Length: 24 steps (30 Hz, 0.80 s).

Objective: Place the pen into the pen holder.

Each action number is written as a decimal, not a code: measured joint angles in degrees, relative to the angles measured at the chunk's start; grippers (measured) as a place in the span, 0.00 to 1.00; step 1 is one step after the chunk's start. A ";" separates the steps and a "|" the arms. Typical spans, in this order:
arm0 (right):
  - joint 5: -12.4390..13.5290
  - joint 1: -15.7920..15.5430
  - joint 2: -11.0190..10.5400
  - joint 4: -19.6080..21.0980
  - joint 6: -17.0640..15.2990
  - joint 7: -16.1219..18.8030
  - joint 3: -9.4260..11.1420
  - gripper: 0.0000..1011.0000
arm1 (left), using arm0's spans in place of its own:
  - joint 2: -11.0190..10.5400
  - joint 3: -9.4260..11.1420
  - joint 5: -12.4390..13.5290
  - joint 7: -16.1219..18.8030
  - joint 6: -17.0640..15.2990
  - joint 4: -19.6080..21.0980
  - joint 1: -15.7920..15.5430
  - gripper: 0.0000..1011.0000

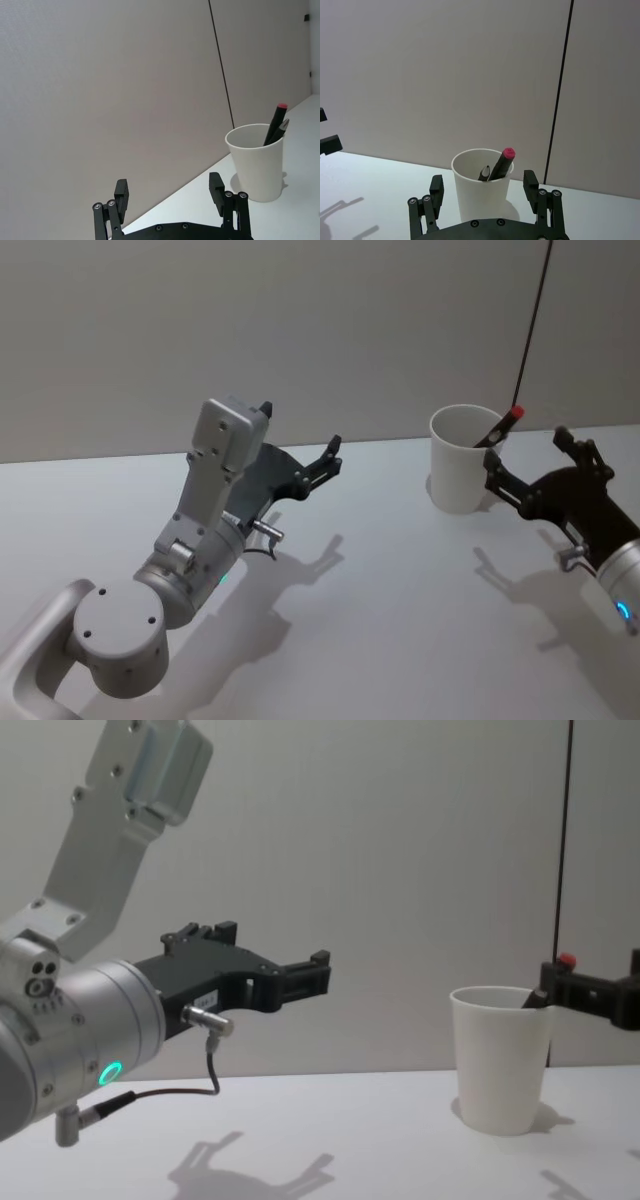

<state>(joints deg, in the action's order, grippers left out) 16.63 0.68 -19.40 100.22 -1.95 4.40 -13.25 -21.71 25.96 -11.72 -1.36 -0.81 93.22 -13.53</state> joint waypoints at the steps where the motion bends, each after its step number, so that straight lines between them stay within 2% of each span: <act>1: -0.02 -0.26 0.00 0.18 -0.01 -0.10 0.06 0.99 | -0.05 0.03 0.06 0.20 -0.01 -0.02 -0.02 0.99; 7: -0.15 -1.46 0.06 0.94 -0.03 -0.57 0.34 0.99 | -0.19 0.12 0.24 0.69 -0.03 -0.09 -0.08 0.99; 24: -0.17 -1.52 0.07 1.01 -0.03 -0.59 0.33 0.99 | -0.19 0.09 0.24 0.75 0.00 -0.07 -0.05 0.99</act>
<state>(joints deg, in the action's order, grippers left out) 16.46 -0.84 -19.33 101.23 -1.97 3.81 -12.92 -21.90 26.05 -11.48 -0.62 -0.81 93.15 -13.59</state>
